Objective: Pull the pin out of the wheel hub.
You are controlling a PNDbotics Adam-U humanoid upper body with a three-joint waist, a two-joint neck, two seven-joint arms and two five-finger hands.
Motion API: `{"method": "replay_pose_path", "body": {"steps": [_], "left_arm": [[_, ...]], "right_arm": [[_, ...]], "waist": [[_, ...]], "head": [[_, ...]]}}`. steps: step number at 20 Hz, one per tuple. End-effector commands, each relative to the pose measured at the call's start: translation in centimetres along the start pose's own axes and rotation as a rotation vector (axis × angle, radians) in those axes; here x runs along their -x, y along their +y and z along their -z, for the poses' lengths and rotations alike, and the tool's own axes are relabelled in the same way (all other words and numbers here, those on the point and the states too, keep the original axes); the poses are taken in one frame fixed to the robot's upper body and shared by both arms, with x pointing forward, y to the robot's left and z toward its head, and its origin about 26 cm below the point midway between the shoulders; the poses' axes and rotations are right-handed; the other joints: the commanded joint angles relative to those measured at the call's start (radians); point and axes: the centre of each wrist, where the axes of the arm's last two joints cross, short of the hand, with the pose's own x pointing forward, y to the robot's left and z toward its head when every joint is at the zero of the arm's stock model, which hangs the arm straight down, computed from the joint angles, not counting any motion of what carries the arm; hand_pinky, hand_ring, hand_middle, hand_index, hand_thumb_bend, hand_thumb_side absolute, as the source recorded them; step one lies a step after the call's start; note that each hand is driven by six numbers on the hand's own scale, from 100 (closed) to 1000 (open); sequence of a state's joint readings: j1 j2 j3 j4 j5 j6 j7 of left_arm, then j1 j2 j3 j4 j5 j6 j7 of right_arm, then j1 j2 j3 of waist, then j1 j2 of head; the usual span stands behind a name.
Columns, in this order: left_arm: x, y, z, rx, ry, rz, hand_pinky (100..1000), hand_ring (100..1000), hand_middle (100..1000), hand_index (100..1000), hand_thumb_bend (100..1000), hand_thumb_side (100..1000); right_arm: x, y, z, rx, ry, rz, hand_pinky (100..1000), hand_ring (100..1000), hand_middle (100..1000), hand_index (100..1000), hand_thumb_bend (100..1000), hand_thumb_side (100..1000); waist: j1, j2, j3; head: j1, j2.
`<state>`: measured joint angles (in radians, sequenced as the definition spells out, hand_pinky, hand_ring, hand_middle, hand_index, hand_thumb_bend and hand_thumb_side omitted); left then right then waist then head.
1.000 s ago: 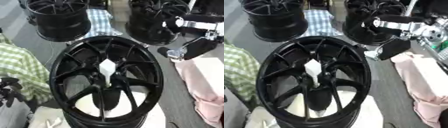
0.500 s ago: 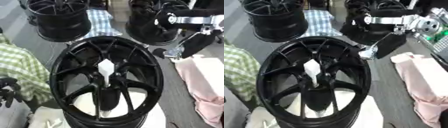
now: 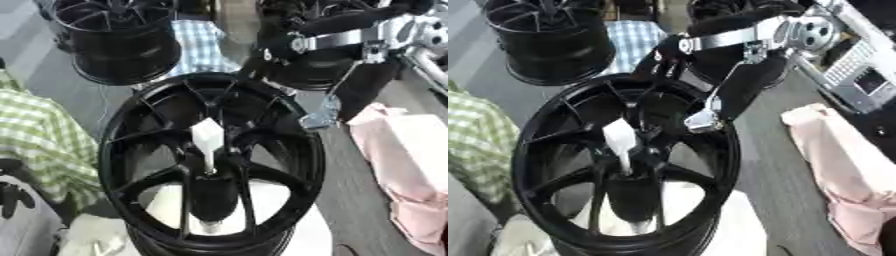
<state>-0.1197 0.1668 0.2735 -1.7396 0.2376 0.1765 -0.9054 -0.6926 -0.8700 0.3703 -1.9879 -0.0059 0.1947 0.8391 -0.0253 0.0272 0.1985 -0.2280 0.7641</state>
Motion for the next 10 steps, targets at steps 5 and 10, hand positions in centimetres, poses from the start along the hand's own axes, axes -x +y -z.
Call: {"method": "replay_pose_path", "body": {"steps": [5, 10], "left_arm": [[-2.2, -0.5, 2.4, 0.070, -0.063, -0.038, 526, 418, 582, 762, 100, 888], [-2.8, -0.8, 2.9, 0.087, -0.066, -0.060, 526, 418, 582, 762, 100, 889]], "right_arm": [[0.4, 0.3, 3.7, -0.089, 0.048, 0.050, 918, 939, 923, 953, 370, 366], [1.4, 0.8, 6.1, -0.061, 0.124, 0.107, 913, 929, 910, 947, 373, 362]], "waist": [[0.010, 0.001, 0.082], [0.009, 0.006, 0.096]], "head": [[-0.102, 0.006], [-0.122, 0.006]]}}
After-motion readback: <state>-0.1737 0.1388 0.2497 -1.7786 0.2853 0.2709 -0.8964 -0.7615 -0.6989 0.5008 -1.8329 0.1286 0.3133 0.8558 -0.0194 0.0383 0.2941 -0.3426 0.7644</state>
